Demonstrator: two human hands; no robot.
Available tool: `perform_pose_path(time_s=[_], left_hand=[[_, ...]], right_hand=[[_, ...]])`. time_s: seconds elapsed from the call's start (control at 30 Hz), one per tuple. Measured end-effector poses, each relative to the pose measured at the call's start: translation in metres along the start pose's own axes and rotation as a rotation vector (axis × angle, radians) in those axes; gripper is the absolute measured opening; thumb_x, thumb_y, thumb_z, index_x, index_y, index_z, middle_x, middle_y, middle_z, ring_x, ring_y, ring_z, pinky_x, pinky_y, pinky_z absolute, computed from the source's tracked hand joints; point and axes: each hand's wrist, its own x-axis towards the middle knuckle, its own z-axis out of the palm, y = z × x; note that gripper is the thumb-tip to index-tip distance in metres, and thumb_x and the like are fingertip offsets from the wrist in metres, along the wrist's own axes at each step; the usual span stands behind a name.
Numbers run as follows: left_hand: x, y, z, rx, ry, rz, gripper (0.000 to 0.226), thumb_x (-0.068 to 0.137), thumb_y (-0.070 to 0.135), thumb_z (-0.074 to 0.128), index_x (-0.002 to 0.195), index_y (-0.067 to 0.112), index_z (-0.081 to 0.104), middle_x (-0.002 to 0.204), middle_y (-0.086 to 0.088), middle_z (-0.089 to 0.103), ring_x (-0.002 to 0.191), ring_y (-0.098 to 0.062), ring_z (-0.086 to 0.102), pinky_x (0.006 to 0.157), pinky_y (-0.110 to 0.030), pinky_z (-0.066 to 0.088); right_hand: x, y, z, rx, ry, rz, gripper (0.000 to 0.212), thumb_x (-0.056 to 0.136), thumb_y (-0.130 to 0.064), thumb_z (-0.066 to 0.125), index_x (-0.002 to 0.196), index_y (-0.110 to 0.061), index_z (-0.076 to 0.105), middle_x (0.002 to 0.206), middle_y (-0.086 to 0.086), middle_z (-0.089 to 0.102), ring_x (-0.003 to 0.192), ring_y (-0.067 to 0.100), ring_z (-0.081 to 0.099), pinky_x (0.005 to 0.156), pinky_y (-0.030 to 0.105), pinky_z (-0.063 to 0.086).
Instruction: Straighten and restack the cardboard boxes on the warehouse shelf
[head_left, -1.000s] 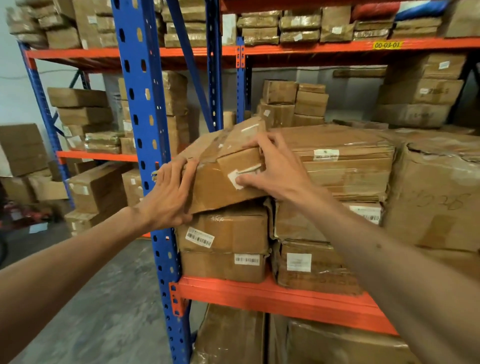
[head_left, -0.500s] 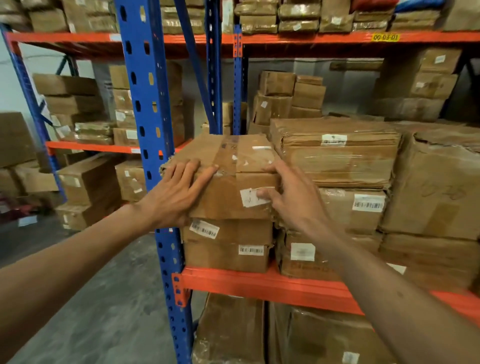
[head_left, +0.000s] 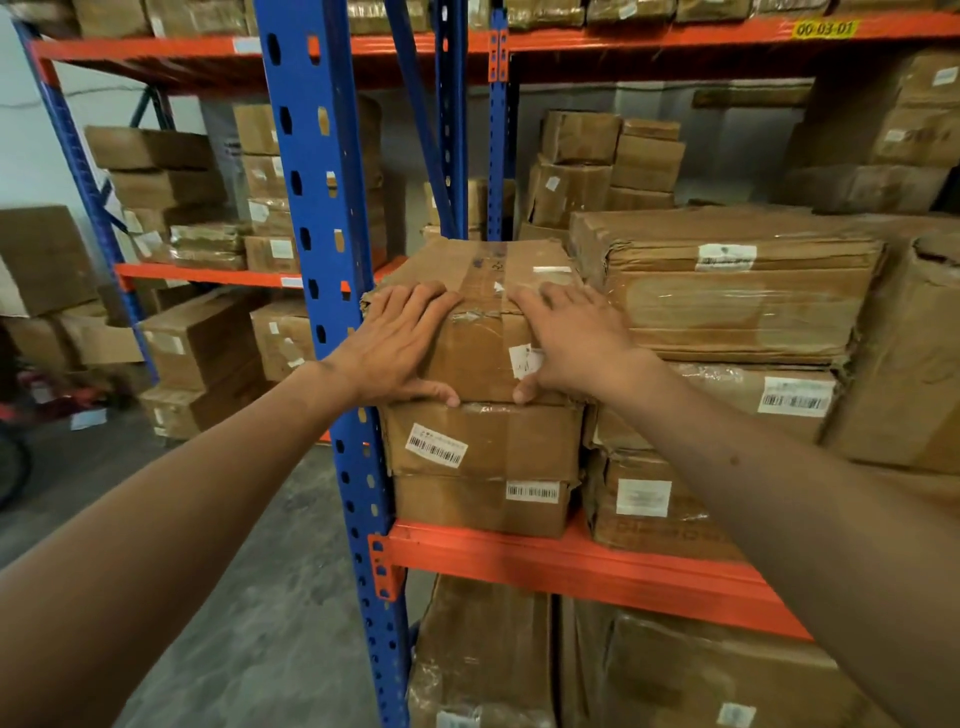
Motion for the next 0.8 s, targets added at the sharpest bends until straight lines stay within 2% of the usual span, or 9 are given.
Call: perform_pose_path(time_s=[0.23, 0.33, 0.47, 0.57, 0.63, 0.73, 0.77, 0.8], left_hand=[[0.001, -0.002, 0.007, 0.022, 0.029, -0.005, 0.122, 0.064, 0.091, 0.053, 0.151, 0.010, 0.027, 0.144, -0.015, 0.039, 0.129, -0.035, 0.037, 0.113, -0.053, 0.025], [0.000, -0.002, 0.007, 0.061, 0.019, 0.002, 0.133, 0.056, 0.097, 0.052, 0.152, 0.009, 0.025, 0.145, -0.016, 0.038, 0.130, -0.035, 0.036, 0.113, -0.053, 0.025], [-0.002, 0.001, 0.013, 0.097, 0.019, -0.014, 0.140, 0.050, 0.093, 0.062, 0.154, 0.008, 0.023, 0.146, -0.018, 0.037, 0.131, -0.039, 0.035, 0.114, -0.055, 0.023], [-0.007, 0.009, 0.015, 0.078, 0.043, -0.056, 0.141, 0.048, 0.083, 0.075, 0.154, 0.007, 0.022, 0.148, -0.022, 0.036, 0.133, -0.042, 0.033, 0.115, -0.057, 0.019], [-0.010, 0.020, 0.016, 0.069, 0.102, -0.072, 0.141, 0.048, 0.069, 0.086, 0.155, 0.005, 0.019, 0.151, -0.026, 0.032, 0.137, -0.046, 0.028, 0.119, -0.056, 0.009], [-0.025, 0.028, 0.018, 0.070, 0.144, -0.056, 0.143, 0.048, 0.042, 0.097, 0.156, 0.001, 0.014, 0.158, -0.031, 0.020, 0.145, -0.049, 0.016, 0.122, -0.046, -0.011], [-0.037, 0.030, 0.017, 0.067, 0.105, -0.064, 0.142, 0.046, 0.033, 0.099, 0.156, 0.001, 0.015, 0.160, -0.031, 0.015, 0.147, -0.050, 0.012, 0.122, -0.044, -0.013], [-0.047, 0.031, 0.023, 0.039, 0.141, -0.063, 0.142, 0.043, 0.025, 0.101, 0.156, 0.003, 0.018, 0.160, -0.032, 0.011, 0.146, -0.051, 0.010, 0.122, -0.045, -0.011]], right_hand=[[0.002, -0.002, -0.002, -0.005, -0.025, 0.018, 0.131, 0.056, -0.067, 0.084, 0.157, -0.028, 0.010, 0.156, 0.012, 0.032, 0.144, 0.033, 0.027, 0.120, 0.050, 0.015], [0.000, -0.006, -0.002, 0.028, -0.013, 0.047, 0.131, 0.055, -0.065, 0.086, 0.156, -0.029, 0.011, 0.155, 0.012, 0.031, 0.144, 0.033, 0.025, 0.121, 0.049, 0.013], [-0.015, -0.009, 0.010, 0.063, 0.089, 0.080, 0.125, 0.063, -0.059, 0.085, 0.156, -0.029, 0.006, 0.159, 0.014, 0.019, 0.149, 0.035, 0.009, 0.122, 0.048, 0.002], [-0.043, -0.015, 0.023, 0.115, 0.085, 0.109, 0.132, 0.070, -0.047, 0.086, 0.154, -0.033, -0.015, 0.166, 0.011, -0.008, 0.150, 0.034, -0.017, 0.121, 0.051, -0.006], [-0.058, -0.016, 0.019, 0.189, 0.043, 0.133, 0.133, 0.073, -0.043, 0.084, 0.153, -0.036, -0.022, 0.164, 0.007, -0.023, 0.147, 0.032, -0.027, 0.121, 0.055, -0.005], [-0.085, -0.011, 0.007, 0.246, -0.081, 0.134, 0.112, 0.083, -0.040, 0.075, 0.158, -0.035, -0.008, 0.162, 0.001, -0.032, 0.149, 0.033, -0.020, 0.121, 0.056, -0.002], [-0.105, -0.015, 0.008, 0.259, -0.126, 0.126, 0.101, 0.086, -0.039, 0.072, 0.159, -0.033, 0.002, 0.163, 0.001, -0.027, 0.150, 0.033, -0.016, 0.121, 0.055, -0.001], [-0.121, -0.012, 0.013, 0.264, -0.180, 0.117, 0.091, 0.087, -0.039, 0.069, 0.159, -0.031, 0.013, 0.166, 0.003, -0.017, 0.151, 0.033, -0.010, 0.121, 0.056, 0.001]])
